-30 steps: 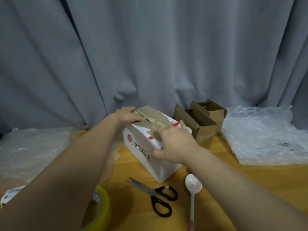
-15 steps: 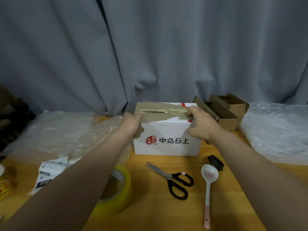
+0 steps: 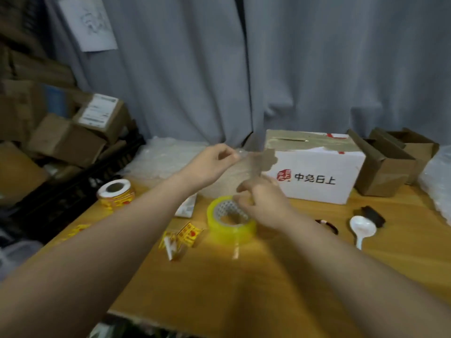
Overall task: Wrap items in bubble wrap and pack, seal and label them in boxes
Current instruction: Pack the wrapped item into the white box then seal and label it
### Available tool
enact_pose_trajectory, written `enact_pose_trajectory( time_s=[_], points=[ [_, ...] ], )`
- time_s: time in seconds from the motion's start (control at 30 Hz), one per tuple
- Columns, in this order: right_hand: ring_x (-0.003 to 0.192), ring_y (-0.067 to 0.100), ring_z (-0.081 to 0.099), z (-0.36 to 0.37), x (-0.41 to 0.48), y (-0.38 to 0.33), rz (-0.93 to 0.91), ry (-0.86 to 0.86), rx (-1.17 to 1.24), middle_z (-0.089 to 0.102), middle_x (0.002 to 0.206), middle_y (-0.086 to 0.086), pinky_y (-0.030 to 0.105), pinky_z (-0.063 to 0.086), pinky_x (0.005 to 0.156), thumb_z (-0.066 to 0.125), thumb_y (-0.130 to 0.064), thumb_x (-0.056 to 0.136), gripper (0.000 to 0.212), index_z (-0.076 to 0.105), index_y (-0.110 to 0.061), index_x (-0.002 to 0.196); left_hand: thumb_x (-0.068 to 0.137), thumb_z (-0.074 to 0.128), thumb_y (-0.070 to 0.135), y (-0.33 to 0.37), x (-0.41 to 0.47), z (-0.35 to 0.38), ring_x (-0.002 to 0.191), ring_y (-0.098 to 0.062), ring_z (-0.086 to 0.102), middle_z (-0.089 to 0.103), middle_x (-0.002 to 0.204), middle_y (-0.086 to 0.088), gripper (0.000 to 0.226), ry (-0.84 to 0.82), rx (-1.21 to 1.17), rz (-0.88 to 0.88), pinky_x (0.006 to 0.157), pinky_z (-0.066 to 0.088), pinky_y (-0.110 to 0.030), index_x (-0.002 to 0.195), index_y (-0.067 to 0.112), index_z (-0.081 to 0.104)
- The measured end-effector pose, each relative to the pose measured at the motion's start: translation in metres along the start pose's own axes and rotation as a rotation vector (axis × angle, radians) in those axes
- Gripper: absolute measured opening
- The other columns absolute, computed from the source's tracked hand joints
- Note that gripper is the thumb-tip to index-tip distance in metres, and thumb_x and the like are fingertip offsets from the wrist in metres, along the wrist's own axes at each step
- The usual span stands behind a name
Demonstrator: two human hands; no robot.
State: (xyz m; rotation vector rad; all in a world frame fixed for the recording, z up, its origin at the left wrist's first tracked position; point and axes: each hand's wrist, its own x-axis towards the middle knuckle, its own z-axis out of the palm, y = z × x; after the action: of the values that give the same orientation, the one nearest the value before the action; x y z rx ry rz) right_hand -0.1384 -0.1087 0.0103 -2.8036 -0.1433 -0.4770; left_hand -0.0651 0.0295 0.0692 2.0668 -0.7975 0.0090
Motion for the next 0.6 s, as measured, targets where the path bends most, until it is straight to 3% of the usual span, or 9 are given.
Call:
enact_pose_trajectory(
  time_s=[0.1, 0.17, 0.27, 0.37, 0.5, 0.6],
  points=[
    [0.101, 0.024, 0.058, 0.024, -0.012, -0.034, -0.029, -0.134, -0.083, 0.067, 0.104, 0.001, 0.033, 0.027, 0.092, 0.051, -0.053, 0.091, 0.036, 0.062, -0.021, 0.104, 0.093, 0.057, 0.017, -0.031, -0.041, -0.014, 0.082, -0.013, 0.053, 0.064, 0.087, -0.01, 0.018, 0.037, 0.116, -0.05, 0.074, 0.039, -0.025, 0.095, 0.001, 0.064],
    [0.101, 0.024, 0.057, 0.033, -0.022, -0.04, 0.043, -0.158, -0.107, 0.066, 0.105, 0.002, 0.036, 0.033, 0.094, 0.049, -0.048, 0.095, 0.033, 0.061, -0.019, 0.103, 0.094, 0.056, 0.02, -0.051, -0.064, -0.016, 0.096, -0.018, 0.057, 0.064, 0.103, -0.006, 0.02, 0.002, 0.314, -0.089, 0.077, 0.038, -0.021, 0.106, 0.006, 0.064],
    [0.094, 0.025, 0.058, 0.035, -0.036, -0.036, 0.128, -0.1, -0.08, 0.066, 0.096, 0.003, 0.036, 0.037, 0.091, 0.044, -0.036, 0.099, 0.021, 0.056, -0.023, 0.087, 0.094, 0.052, 0.038, -0.078, -0.087, -0.01, 0.108, -0.025, 0.055, 0.057, 0.121, -0.008, 0.039, -0.088, 0.678, -0.228, 0.086, 0.046, -0.032, 0.122, 0.012, 0.057],
    [0.089, 0.023, 0.058, 0.036, -0.045, -0.029, 0.18, -0.059, -0.116, 0.066, 0.091, 0.001, 0.039, 0.033, 0.097, 0.042, -0.034, 0.1, 0.022, 0.055, -0.023, 0.086, 0.09, 0.051, 0.051, -0.092, -0.096, 0.002, 0.104, -0.026, 0.053, 0.057, 0.113, -0.01, 0.043, -0.183, 0.927, -0.357, 0.077, 0.042, -0.032, 0.104, 0.011, 0.058],
    [0.092, 0.018, 0.058, 0.041, -0.051, -0.026, 0.285, -0.017, 0.012, 0.067, 0.097, -0.003, 0.038, 0.033, 0.101, 0.048, -0.035, 0.098, 0.02, 0.064, -0.022, 0.096, 0.086, 0.06, 0.047, -0.099, -0.097, 0.015, 0.11, -0.025, 0.048, 0.058, 0.107, -0.005, 0.03, -0.148, 0.89, -0.461, 0.089, 0.038, -0.036, 0.085, 0.018, 0.053],
    [0.104, 0.014, 0.056, 0.044, -0.058, -0.03, 0.283, 0.111, 0.218, 0.062, 0.109, -0.007, 0.038, 0.039, 0.099, 0.056, -0.036, 0.093, 0.021, 0.062, -0.024, 0.109, 0.088, 0.061, 0.032, -0.096, -0.098, 0.018, 0.1, -0.022, 0.055, 0.063, 0.094, -0.002, 0.017, 0.065, 0.69, -0.358, 0.083, 0.04, -0.034, 0.085, 0.015, 0.059]
  ],
)
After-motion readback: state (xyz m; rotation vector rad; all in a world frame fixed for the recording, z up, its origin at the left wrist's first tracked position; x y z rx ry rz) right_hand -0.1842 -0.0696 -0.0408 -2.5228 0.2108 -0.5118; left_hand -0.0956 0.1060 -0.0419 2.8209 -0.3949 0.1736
